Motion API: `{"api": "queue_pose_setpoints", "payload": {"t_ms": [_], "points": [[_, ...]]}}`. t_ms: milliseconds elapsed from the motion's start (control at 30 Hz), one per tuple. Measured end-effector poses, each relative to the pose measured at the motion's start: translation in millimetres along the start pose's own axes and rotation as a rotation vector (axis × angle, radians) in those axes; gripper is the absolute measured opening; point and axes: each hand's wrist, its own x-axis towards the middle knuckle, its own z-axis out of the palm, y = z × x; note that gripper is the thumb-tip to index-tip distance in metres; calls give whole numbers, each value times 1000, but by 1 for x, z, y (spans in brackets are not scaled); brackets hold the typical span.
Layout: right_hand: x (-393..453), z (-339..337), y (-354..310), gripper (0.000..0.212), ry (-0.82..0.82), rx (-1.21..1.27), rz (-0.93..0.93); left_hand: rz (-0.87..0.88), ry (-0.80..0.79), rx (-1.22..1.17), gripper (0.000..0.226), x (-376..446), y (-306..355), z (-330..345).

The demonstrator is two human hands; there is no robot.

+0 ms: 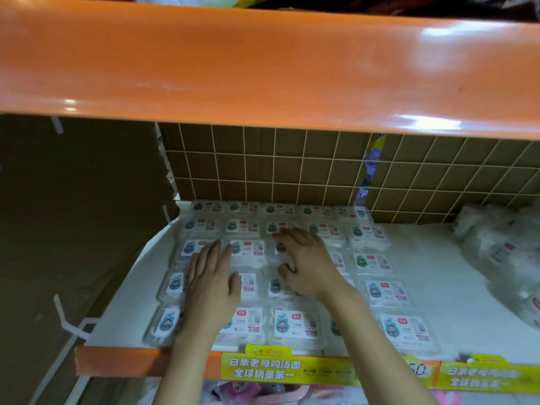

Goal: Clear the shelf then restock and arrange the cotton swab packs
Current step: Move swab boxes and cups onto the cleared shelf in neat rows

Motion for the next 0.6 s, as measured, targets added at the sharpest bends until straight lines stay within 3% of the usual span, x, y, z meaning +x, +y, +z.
{"api": "queue_pose_setpoints", "payload": {"t_ms": [100,233,600], "points": [[-8,9,3,59,-53,-22,25,3,1,3,59,-1,0,0],[-26,21,9,59,93,29,61,-1,17,17,59,0,0,1],[-33,17,12,79,9,17,94,-15,-3,15,64,1,3,-2]]}}
